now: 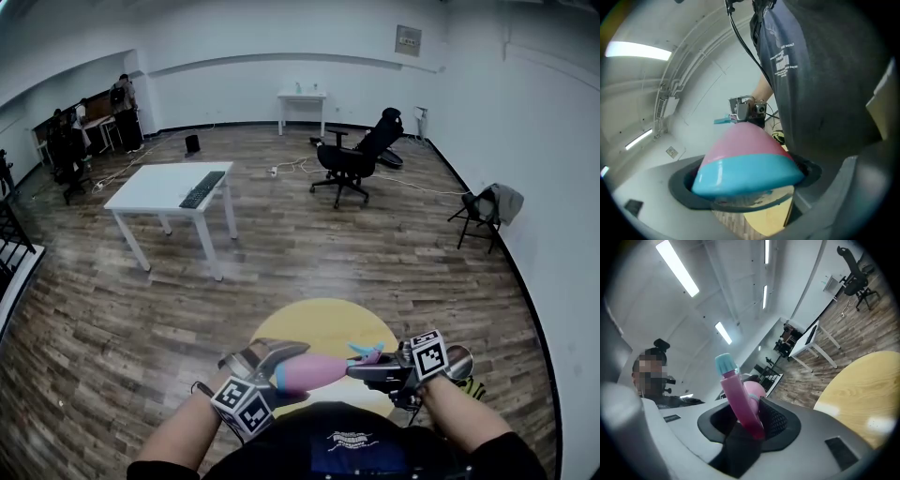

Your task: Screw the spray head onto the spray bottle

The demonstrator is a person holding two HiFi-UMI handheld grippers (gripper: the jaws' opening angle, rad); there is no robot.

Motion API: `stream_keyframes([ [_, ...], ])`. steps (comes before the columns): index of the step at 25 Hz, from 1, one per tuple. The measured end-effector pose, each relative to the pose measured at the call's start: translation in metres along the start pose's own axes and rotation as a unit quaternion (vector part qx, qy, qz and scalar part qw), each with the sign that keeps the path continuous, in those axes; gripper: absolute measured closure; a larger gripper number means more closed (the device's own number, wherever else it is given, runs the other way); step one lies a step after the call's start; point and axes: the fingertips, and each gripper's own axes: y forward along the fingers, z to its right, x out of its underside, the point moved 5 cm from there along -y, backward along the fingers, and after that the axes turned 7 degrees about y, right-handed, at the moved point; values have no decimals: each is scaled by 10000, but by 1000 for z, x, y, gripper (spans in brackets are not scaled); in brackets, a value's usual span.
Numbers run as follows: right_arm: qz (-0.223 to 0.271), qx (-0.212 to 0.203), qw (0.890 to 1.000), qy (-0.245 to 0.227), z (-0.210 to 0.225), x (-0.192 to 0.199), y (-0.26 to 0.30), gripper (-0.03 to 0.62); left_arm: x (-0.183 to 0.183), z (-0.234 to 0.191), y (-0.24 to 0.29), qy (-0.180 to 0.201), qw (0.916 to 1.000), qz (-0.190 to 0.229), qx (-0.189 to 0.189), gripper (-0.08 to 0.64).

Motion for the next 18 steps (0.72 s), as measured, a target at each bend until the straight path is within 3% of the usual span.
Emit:
stream_keyframes([
  [2,152,71,9998,-51,-2,-5,0,445,1,-5,-4,-950,9938,521,251,38],
  [3,209,193,9993,-233,-4,-9,0,436,-1,-8,-7,-1647,9806,948,482,38],
  [5,175,513,9951,-826,-11,-13,-4,347,-4,-13,-11,-2906,9352,1783,957,38],
  [6,92,628,9920,-1094,-15,-12,-6,336,-4,-13,-13,-3288,9154,2035,1119,38],
  [7,-10,688,9894,-1276,-18,-11,-7,334,-4,-12,-14,-3492,9033,2175,1215,38],
  [9,-230,704,9871,-1417,-22,-5,-5,334,-6,-10,-15,-3587,8963,2277,1273,38],
  [12,-455,656,9861,-1455,-24,2,3,356,-11,-14,-13,-3542,8974,2336,1213,38],
  [13,-450,594,9867,-1442,-25,3,4,390,-13,-15,-12,-3446,9023,2321,1153,38],
  [14,-407,491,9882,-1393,-26,3,5,413,-16,-16,-12,-3246,9125,2250,1065,40],
  [16,-336,267,9916,-1221,-28,2,3,440,-18,-11,-12,-2422,9506,1778,779,40],
  [17,-355,222,9926,-1138,-28,3,3,440,-17,-6,-11,-1811,9721,1367,592,40],
  [18,-391,214,9938,-1023,-26,6,3,442,-16,-2,-10,-1143,9883,925,397,40],
])
